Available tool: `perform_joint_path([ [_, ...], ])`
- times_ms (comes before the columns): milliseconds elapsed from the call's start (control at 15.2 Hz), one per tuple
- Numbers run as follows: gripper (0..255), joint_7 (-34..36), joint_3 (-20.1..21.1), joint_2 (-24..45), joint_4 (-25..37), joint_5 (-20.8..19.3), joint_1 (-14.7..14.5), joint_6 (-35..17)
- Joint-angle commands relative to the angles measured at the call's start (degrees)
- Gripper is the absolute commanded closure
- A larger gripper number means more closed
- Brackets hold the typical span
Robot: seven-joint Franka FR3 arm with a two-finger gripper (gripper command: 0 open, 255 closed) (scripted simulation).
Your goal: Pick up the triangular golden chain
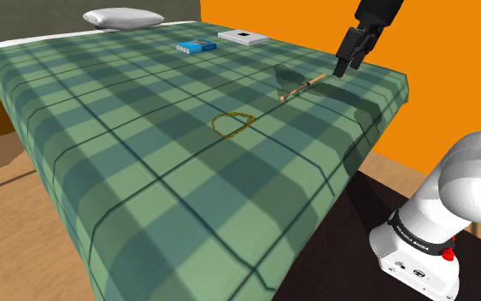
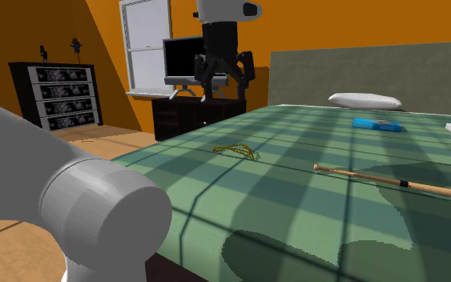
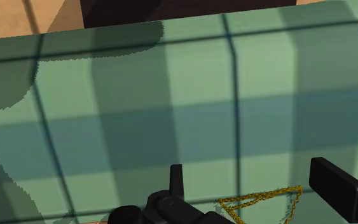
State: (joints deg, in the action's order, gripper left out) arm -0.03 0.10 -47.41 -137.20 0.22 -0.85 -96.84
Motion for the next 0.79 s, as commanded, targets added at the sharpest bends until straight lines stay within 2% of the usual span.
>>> perform_joint_path([
  [0, 0, 0.00, 0.00, 0.00, 0.00, 0.00, 0.00, 0.00],
  [726, 0, 4.33, 6.95, 21.00, 4.52, 1.54, -2.96, -13.51],
])
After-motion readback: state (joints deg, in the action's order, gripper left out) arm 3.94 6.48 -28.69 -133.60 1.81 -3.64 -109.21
